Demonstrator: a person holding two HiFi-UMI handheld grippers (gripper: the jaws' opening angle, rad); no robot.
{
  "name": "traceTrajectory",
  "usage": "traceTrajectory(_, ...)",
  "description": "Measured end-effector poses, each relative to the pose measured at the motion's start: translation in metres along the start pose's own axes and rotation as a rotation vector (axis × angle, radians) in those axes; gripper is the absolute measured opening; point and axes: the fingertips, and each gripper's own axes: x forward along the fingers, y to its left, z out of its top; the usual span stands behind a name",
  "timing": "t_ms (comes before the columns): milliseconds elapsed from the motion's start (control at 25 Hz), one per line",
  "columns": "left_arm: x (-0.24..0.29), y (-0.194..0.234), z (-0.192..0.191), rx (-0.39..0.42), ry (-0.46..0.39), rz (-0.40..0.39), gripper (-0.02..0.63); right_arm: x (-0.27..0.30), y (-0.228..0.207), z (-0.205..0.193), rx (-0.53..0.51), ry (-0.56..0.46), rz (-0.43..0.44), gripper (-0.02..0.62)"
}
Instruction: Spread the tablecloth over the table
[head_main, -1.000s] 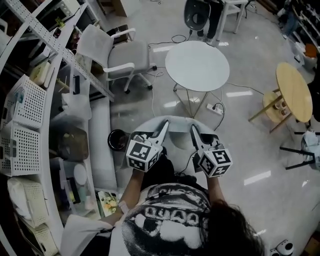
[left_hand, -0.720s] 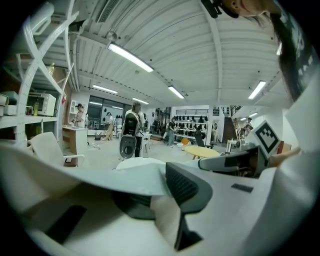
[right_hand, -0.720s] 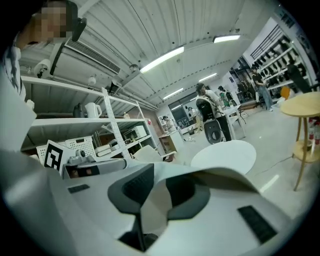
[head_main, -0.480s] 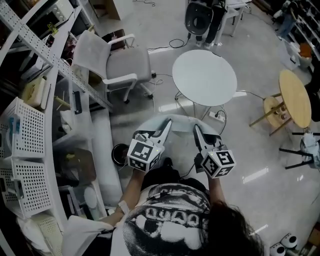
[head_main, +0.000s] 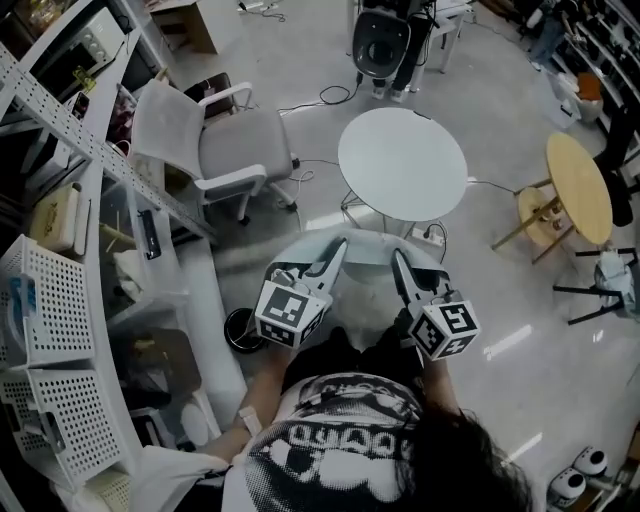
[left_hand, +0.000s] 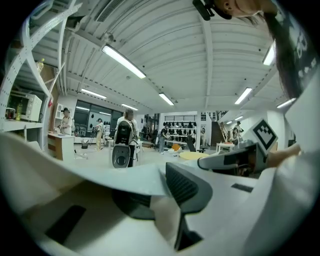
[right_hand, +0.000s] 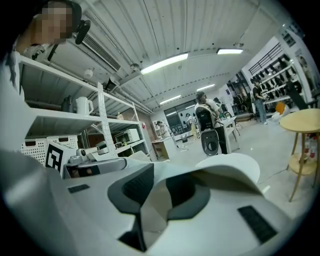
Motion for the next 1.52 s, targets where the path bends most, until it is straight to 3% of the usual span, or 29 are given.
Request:
traceTrajectory(400, 0.027, 0.006, 0.032, 0.050, -0.051, -0.077, 0.067, 0.010, -0.013, 0.035, -0.041, -0.015, -0.028, 0.081)
traceTrajectory(720, 0.086, 0.030, 0.073, 0.100, -0.119, -0.120, 0.069, 0.044, -0.049, 0.087, -0.093, -0.077, -0.016, 0.081)
traceTrajectory(1000, 0.174, 0.059, 0.111, 0.127, -0.143, -0.156, 0.071, 0.091, -0.111, 0.144, -0.136, -0.134, -0.011, 0.081)
traceTrajectory(1320, 0.286, 0.082, 0.144, 0.188, -0.108, -0.182, 0.072, 0.145, -0.198, 0.196, -0.120, -0.140, -0.015, 0.083)
traceTrajectory(1520, 0.338, 0.092, 0.158, 0.175, -0.107, -0.196, 0.072, 0.169, -0.241, 0.220, -0.117, -0.147, -0.006, 0.083)
